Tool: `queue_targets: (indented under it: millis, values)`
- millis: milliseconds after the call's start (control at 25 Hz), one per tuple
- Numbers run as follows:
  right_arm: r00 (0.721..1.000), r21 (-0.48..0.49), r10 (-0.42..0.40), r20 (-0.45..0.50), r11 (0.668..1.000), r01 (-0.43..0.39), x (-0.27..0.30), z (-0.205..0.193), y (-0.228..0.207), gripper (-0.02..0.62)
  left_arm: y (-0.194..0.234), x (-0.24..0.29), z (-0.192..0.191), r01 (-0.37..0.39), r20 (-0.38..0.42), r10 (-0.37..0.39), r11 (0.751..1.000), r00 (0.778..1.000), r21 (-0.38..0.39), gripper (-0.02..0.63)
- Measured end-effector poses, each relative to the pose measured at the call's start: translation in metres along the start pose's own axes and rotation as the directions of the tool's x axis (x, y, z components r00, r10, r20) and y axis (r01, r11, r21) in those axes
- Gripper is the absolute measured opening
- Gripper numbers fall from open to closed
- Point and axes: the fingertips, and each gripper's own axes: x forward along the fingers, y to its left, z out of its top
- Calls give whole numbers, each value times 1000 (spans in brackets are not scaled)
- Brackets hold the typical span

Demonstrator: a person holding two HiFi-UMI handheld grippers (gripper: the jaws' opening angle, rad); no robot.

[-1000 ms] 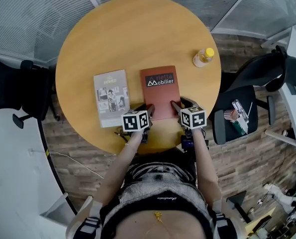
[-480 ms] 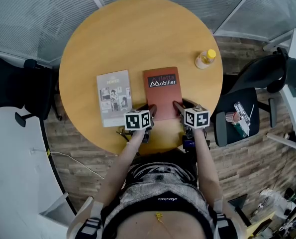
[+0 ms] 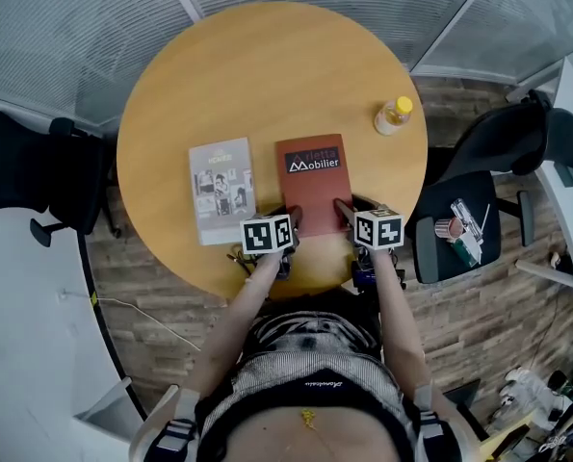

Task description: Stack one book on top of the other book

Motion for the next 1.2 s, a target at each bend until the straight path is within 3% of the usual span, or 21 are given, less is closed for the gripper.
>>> queue_targets:
  millis: [680,1200]
  values:
    - [992,-109,-33,125,993,47,-78,45,45,172,-50,-74,29,44,113,-53,996,992,81,150]
    - [978,-142,-30,205,988,60,-137,72,77,173,-89,-131,45,67,217,-93,990,972,125,147]
